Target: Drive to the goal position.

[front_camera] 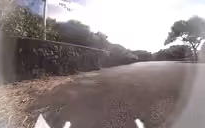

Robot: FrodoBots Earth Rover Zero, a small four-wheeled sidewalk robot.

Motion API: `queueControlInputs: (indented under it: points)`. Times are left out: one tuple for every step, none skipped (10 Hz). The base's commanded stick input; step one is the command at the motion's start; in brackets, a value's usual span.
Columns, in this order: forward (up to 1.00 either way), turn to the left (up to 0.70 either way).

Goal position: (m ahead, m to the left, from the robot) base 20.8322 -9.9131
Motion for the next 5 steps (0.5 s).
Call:
queueControlInputs:
  points:
    - [0.70,0.00]
    - [0.70,0.00]
    - [0.70,0.00]
    - [0.70,0.00]
    - [0.70,0.00]
